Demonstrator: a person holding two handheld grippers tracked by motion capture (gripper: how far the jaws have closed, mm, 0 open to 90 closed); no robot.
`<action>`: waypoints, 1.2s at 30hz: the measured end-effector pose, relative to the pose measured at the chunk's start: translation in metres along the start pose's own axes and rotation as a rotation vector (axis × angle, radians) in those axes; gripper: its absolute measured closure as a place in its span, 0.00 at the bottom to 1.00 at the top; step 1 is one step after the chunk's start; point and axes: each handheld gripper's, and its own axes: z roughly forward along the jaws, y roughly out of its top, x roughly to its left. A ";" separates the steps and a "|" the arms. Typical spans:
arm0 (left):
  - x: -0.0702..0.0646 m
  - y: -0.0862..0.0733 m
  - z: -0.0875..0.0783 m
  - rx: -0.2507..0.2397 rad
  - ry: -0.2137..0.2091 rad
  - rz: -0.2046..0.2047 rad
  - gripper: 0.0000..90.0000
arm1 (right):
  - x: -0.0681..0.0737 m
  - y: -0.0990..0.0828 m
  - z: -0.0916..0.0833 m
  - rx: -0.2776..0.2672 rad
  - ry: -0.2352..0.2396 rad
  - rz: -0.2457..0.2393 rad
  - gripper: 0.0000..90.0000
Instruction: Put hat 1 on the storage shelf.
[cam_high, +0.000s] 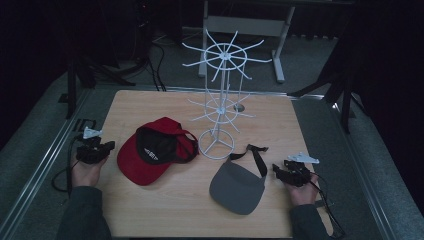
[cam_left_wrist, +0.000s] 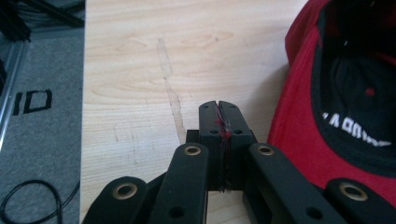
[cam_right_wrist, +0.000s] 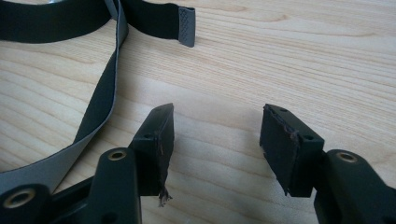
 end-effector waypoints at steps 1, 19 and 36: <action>-0.001 0.000 0.003 0.021 -0.004 0.015 1.00 | 0.000 0.000 0.000 0.000 0.000 0.000 0.50; -0.007 0.002 0.001 0.053 0.019 0.048 1.00 | 0.000 0.000 0.000 0.000 0.000 0.000 0.50; -0.019 -0.001 0.002 0.108 -0.025 0.105 1.00 | 0.000 0.000 0.000 0.000 0.000 -0.002 0.50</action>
